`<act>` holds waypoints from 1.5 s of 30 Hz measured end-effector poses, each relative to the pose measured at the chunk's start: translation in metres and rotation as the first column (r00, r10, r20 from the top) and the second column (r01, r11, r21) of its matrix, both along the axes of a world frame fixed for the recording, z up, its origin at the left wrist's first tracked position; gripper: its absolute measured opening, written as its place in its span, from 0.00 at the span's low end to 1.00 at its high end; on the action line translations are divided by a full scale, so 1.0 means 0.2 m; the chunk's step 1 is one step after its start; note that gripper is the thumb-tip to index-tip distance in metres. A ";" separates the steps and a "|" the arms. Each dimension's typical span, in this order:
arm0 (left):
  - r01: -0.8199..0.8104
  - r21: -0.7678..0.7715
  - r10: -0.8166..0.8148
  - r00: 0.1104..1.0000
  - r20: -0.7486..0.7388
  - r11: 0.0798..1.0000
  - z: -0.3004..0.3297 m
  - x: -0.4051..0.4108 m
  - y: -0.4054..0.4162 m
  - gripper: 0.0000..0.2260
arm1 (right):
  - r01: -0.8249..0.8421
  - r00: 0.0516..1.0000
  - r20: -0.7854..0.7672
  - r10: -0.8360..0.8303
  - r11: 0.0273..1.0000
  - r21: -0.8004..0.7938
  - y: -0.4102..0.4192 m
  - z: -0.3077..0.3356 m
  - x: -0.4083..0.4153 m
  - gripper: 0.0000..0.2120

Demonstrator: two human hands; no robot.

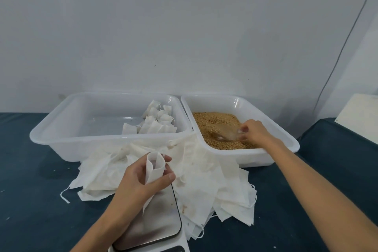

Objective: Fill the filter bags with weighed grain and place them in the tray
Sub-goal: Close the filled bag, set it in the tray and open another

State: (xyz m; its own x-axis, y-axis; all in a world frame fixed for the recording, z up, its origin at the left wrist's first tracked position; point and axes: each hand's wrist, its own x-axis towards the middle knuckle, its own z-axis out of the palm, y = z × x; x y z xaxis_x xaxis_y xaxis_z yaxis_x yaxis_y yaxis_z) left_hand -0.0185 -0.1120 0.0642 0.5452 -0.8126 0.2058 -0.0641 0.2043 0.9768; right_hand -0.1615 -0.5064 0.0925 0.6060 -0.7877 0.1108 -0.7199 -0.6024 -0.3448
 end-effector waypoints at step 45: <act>0.067 0.042 -0.068 0.998 0.019 0.997 0.00 -0.05 0.01 0.15 | -0.614 0.777 0.039 0.628 0.770 -0.177 0.90 0.48 -0.19 0.16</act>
